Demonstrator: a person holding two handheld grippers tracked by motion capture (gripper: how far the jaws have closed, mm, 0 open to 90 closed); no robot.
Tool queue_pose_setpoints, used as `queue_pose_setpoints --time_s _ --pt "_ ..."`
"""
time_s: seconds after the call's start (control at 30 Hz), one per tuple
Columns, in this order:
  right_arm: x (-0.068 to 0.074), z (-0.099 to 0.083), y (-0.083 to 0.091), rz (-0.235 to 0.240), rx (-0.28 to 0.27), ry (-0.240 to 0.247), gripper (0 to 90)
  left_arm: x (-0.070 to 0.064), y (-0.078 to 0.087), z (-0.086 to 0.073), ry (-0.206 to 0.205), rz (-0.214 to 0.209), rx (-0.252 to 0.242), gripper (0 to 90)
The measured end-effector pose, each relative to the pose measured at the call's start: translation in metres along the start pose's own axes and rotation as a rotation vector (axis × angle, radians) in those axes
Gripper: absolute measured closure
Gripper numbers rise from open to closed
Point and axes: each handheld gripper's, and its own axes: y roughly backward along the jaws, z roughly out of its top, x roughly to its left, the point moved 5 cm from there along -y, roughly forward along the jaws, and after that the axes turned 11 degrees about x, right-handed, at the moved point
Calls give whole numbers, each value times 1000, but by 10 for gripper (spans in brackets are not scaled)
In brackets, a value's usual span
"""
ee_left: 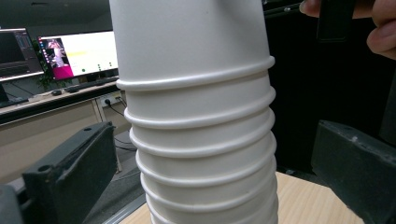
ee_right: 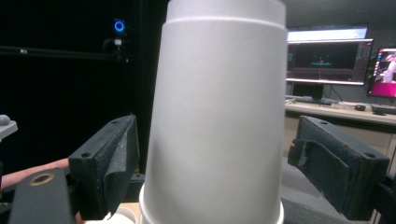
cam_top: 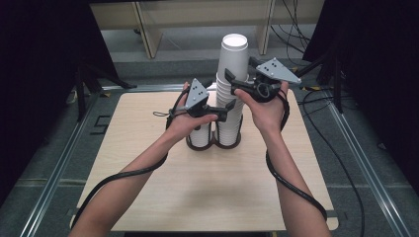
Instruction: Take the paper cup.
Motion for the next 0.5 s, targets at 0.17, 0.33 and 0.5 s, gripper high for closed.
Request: queue_pose_setpoints --time_s 0.17,0.33,0.5 --pt "-1 4 -5 1 5 4 149 0 -4 2 8 -7 3 0" --pt "-1 3 -13 -3 27 14 145 1 -11 3 34 -14 11 0" --pt "-1 4 -16 -6 31 22 145 1 -14 3 49 -15 10 16"
